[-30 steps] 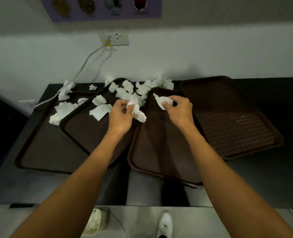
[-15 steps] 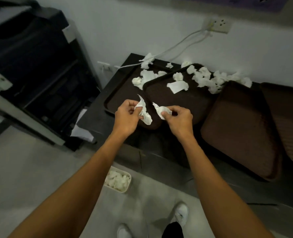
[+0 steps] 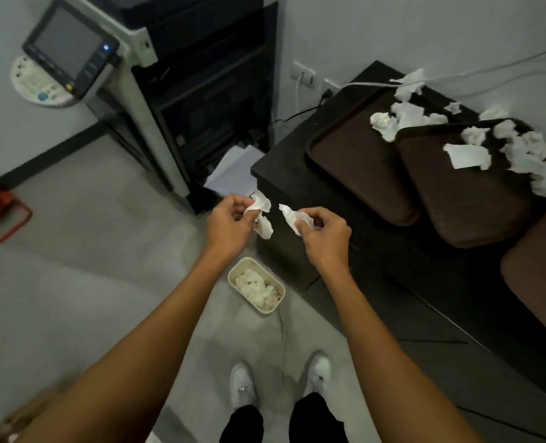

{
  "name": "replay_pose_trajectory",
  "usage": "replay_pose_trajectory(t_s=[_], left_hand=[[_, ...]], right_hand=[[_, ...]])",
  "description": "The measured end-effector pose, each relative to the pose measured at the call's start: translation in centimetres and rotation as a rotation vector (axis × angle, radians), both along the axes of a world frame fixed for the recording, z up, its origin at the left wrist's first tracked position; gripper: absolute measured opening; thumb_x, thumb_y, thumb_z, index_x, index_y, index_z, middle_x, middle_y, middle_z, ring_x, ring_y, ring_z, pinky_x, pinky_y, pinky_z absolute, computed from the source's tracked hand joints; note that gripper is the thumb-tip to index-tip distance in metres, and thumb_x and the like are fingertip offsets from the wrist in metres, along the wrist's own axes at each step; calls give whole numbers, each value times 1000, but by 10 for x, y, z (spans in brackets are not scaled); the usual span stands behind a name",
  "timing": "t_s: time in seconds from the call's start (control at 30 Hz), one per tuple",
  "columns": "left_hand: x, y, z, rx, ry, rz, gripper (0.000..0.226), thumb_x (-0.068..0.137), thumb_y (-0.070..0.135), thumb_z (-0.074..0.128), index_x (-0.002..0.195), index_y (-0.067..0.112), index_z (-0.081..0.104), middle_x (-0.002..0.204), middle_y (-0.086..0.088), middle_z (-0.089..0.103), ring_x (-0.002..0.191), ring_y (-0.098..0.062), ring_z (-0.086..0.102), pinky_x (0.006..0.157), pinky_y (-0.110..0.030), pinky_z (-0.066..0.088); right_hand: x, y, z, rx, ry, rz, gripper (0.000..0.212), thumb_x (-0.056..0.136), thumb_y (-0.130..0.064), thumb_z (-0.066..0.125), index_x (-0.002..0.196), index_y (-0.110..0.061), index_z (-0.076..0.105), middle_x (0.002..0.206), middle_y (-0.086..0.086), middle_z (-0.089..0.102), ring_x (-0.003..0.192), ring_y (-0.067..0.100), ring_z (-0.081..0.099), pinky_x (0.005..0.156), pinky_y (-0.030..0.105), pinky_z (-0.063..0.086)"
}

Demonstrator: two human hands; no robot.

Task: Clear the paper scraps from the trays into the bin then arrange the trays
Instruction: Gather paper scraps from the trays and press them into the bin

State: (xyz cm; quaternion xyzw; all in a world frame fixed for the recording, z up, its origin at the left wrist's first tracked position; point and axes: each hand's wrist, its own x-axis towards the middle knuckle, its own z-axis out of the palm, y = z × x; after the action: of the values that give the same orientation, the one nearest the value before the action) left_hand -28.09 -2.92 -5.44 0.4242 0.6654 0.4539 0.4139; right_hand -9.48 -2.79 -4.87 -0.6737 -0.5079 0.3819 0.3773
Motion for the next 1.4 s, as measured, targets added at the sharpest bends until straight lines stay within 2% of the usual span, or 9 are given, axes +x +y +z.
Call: replay_pose_trajectory(t_s=[0.1,0.23,0.37,0.57,0.83,1.0,1.13,1.27,1.4], left_hand=[[-17,-11,-26,-51,-23,53,11,93,11,72,95,20,67,98,-6,75,89,-23,75,82,-37,63],[-27,-21,-67,-141,-32,153,8,94,8,70,102,11,68,100,-10,74,85,-24,75,70,-19,59],[-33,-28,-122,-247,6,195,13,92,15,73,105,11,70,99,-5,76,85,-19,75,79,-31,62],[-28,-21,-202,-325,19,242,12,94,20,72,103,13,70,100,-1,74,90,-17,73,81,-31,62],[-27,-3,-323,-375,19,263,9,94,20,73,100,14,70,96,0,74,87,-17,72,80,-33,62],[-33,6,-389,-405,42,255,6,91,22,74,95,19,70,92,2,75,84,-16,72,80,-37,62],[-41,7,-430,-426,65,221,8,89,20,75,92,24,70,89,4,74,83,-17,72,81,-40,61],[-48,12,-459,-432,101,208,10,89,19,76,92,25,68,90,1,75,83,-19,73,81,-35,59],[-43,18,-475,-441,95,185,8,90,19,76,93,22,69,91,-1,74,84,-20,72,81,-35,60]], right_hand=[[-21,-5,-30,-36,-26,77,16,90,-10,76,102,-19,78,94,-10,73,84,-3,67,68,3,48],[-35,-6,-77,-100,-61,146,14,90,-9,75,101,-16,78,89,-9,73,80,-2,67,71,8,51],[-40,0,-130,-172,-103,193,10,90,-10,73,98,-12,79,90,-5,74,83,9,70,79,23,57],[-38,14,-220,-248,-179,263,12,94,-9,68,101,-6,77,95,5,74,77,5,64,64,-1,42],[-35,40,-352,-353,-271,290,16,97,-13,65,108,-7,76,99,7,72,80,13,65,56,-1,41],[-43,46,-430,-385,-305,306,16,97,-16,65,107,-10,76,102,8,74,94,26,72,81,34,62],[-49,44,-476,-431,-464,439,27,101,-28,63,123,-15,70,120,4,68,113,24,66,86,21,47],[-45,37,-513,-505,-551,601,49,94,-45,71,136,-21,64,134,2,65,123,24,55,103,41,50],[-28,26,-527,-425,-621,548,46,93,-30,70,136,-21,62,140,1,62,129,22,50,109,44,48]])
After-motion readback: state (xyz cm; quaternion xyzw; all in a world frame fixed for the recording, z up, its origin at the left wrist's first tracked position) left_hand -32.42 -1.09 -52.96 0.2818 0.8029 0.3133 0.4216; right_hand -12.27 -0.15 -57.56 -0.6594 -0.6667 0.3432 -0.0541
